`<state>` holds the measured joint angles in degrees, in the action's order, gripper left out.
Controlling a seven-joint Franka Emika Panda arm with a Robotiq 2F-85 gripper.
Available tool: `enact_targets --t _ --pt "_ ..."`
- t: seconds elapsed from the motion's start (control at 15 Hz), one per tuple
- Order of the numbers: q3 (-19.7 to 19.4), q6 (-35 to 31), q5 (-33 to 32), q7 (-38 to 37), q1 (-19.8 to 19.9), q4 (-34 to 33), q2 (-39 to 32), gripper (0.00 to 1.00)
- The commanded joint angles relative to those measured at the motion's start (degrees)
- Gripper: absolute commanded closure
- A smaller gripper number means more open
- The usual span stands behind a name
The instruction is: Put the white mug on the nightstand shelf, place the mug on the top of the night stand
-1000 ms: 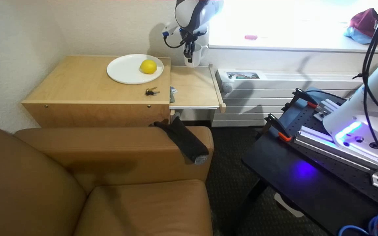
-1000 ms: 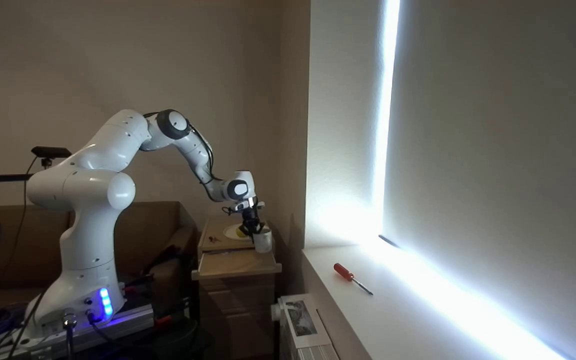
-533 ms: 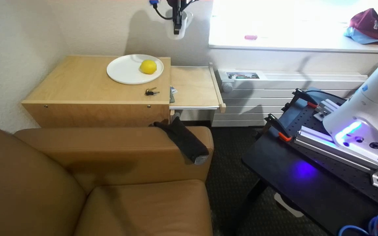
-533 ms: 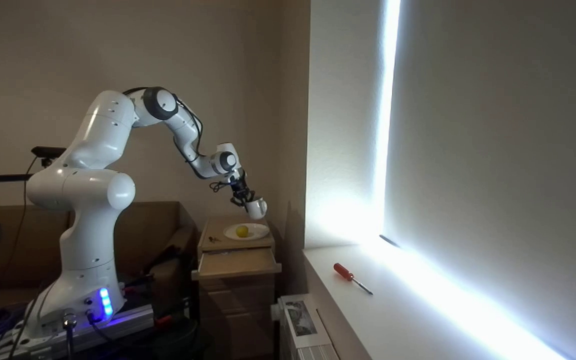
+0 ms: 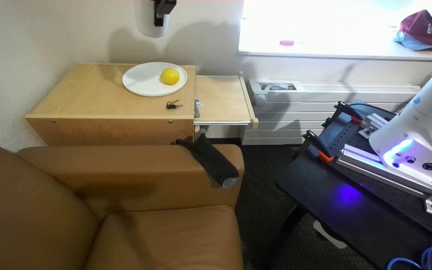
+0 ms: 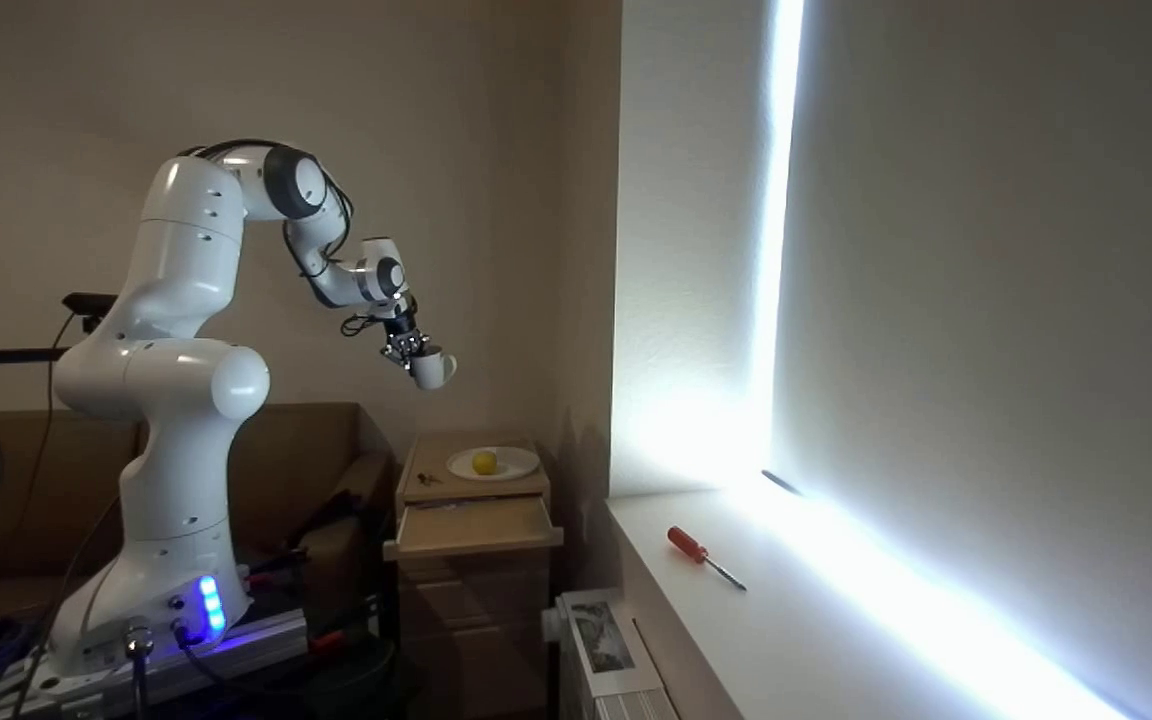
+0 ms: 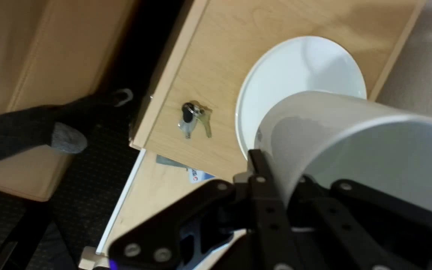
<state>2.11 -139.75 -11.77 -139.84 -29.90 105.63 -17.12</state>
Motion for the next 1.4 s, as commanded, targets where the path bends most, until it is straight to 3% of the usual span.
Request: enact_targets --t 0.0,0.33,1.13,1.2,1.33 --pt "3.1 0.6 -0.7 -0.2 2.2 -0.3 -0.2 0.95" --pt "3.5 1.8 0.7 1.0 3.9 -2.3 -5.7 0.99" --pt "3.8 4.9 3.1 1.9 -0.4 -22.9 -27.5 0.99" --pt "2.9 2.7 2.5 1.3 -0.5 -17.7 -24.7 0.99" --pt "2.8 2.8 2.6 1.2 -1.0 -18.8 -25.9 0.95"
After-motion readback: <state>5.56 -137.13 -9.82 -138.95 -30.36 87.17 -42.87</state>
